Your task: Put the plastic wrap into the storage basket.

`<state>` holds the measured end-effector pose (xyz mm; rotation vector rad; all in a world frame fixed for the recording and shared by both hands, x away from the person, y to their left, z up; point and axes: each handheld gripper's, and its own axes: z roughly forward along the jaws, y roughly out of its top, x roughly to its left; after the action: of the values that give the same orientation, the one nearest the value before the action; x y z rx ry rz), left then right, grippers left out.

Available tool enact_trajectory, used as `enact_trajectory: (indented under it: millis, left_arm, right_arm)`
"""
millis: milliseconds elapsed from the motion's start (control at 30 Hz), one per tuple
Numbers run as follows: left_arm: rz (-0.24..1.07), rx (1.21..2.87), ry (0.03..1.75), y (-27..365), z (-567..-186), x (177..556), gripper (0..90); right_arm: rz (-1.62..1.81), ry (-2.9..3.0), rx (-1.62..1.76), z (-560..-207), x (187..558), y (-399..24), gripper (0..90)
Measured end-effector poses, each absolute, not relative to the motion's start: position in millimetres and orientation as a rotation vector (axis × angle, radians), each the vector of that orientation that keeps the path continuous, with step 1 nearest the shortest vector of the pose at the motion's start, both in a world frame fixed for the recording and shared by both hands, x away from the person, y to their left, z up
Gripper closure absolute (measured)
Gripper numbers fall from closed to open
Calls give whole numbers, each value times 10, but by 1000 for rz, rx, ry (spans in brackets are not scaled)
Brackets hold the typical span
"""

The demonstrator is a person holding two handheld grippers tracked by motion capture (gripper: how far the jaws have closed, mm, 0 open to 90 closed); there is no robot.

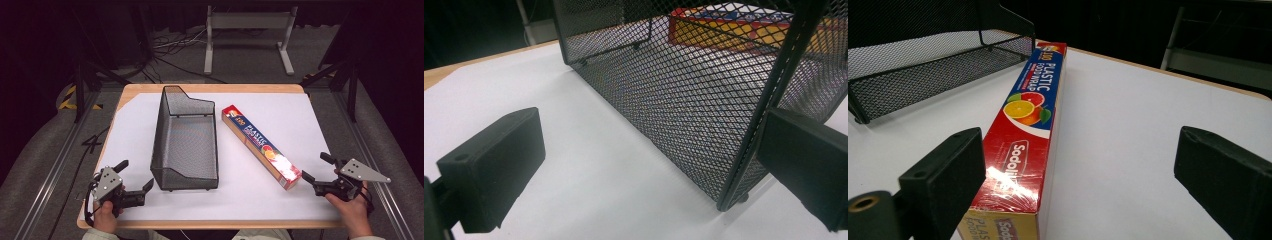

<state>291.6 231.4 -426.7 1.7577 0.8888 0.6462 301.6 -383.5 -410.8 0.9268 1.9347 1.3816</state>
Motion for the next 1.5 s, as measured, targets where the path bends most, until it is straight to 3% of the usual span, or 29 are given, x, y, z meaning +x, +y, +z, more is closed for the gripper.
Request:
enact_trajectory:
  millis: [633,1000,1500]
  left_arm:
    - [649,1758,892,2302,-4269,2911,2]
    - [657,1766,899,2286,-4274,2907,2]
    - [663,1767,901,2285,-4277,2898,1]
  right_arm:
    - [1352,1917,932,-4042,3023,-3832,118]
    - [1344,1984,962,-3802,3188,-3732,128]
    - [1287,2007,964,-3494,3516,-3531,330]
